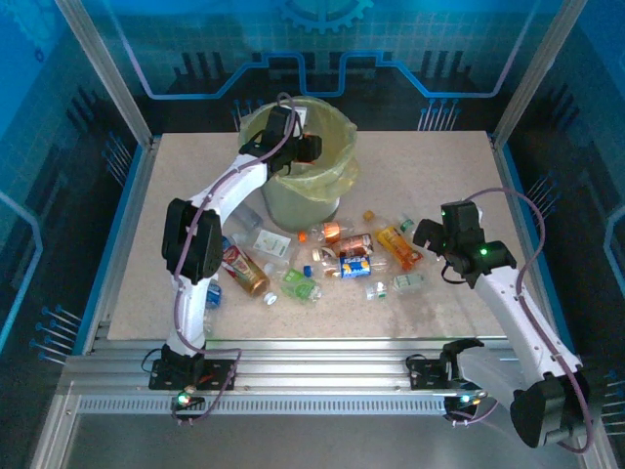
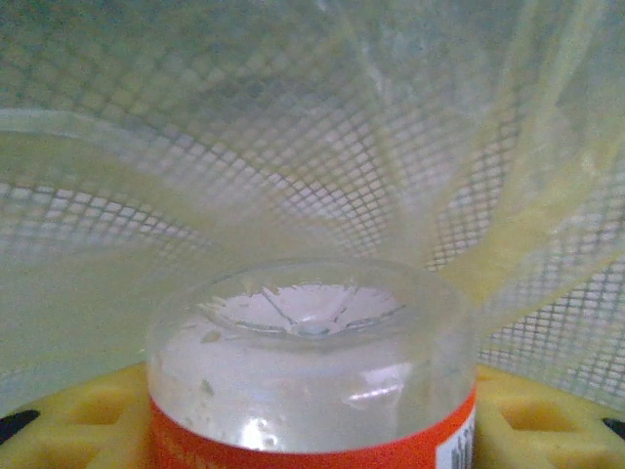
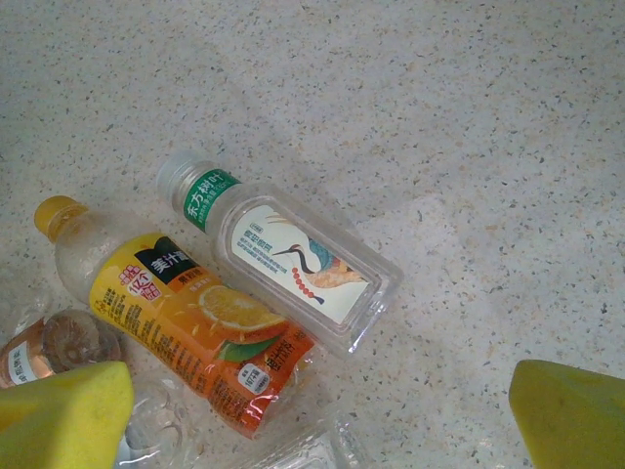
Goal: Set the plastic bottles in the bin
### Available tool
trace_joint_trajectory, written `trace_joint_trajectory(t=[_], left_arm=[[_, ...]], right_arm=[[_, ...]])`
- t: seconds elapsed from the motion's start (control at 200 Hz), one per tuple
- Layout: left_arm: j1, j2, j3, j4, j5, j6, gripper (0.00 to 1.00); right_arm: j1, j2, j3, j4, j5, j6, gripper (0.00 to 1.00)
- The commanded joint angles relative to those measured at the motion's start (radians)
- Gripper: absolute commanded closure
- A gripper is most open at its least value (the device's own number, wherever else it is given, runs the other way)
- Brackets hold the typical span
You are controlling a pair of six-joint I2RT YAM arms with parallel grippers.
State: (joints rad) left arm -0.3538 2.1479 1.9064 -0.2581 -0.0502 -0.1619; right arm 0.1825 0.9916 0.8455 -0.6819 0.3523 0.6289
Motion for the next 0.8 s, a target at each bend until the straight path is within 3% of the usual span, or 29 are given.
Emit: trace_joint_trajectory(t=[0.0,0.31,0.79], left_arm=[[0.006,0.019,0.024,-0.025,0.032,-0.027,0.44],[0.006,-0.017,0.114,-0.068,0.056,-0.032,0.01],[0.036,-0.265,0.103,-0.073,0.015,-0.005,0.01]], right_arm=[[0.011,0.011,0.027,-0.024,0.007,0.015,0.0],[0.012,0.015,0.026,-0.028,0.004,0.011,0.0],[0.012,0.002,0.027,-0.016,0.004,-0.011,0.0]])
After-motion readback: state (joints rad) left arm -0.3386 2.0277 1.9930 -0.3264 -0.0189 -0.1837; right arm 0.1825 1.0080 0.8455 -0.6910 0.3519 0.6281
